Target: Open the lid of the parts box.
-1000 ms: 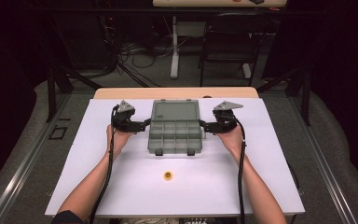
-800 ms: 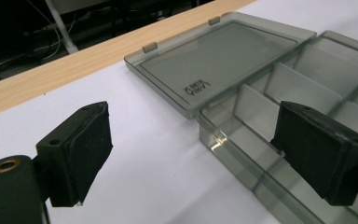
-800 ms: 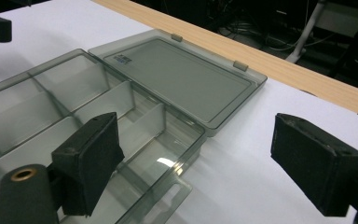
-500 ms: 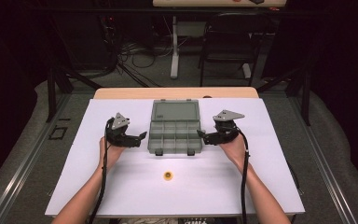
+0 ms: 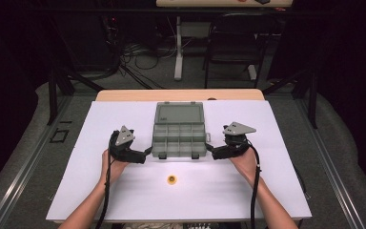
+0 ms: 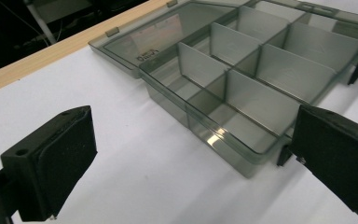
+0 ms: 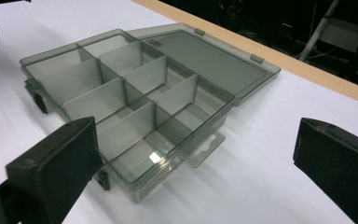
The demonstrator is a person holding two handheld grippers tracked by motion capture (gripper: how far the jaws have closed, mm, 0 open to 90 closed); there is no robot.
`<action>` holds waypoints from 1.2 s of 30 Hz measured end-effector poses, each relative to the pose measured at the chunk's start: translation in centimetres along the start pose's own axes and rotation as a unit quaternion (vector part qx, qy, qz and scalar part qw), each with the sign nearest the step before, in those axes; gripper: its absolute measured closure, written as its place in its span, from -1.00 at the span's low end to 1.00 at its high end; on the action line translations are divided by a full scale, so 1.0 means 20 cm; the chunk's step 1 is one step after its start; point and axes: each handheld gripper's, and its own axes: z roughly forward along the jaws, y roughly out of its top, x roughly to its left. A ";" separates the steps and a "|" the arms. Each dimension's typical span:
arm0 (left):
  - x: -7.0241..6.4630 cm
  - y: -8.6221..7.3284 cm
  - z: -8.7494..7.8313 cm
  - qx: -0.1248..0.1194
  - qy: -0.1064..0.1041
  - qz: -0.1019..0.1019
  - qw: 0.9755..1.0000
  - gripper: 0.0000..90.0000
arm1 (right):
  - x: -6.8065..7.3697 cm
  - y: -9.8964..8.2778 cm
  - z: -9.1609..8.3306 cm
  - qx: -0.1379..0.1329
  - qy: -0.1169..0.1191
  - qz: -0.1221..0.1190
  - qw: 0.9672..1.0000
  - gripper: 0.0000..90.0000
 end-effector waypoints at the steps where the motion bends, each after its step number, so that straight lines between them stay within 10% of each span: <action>1: -0.01 0.00 -0.01 0.000 -0.001 0.002 1.000 -0.99 | 0.01 -0.01 0.00 0.000 0.002 0.000 1.000 -1.00; 36: -0.13 -0.06 -0.09 0.006 -0.028 0.009 1.000 -0.99 | 0.13 -0.13 -0.16 -0.004 0.013 -0.025 1.000 -1.00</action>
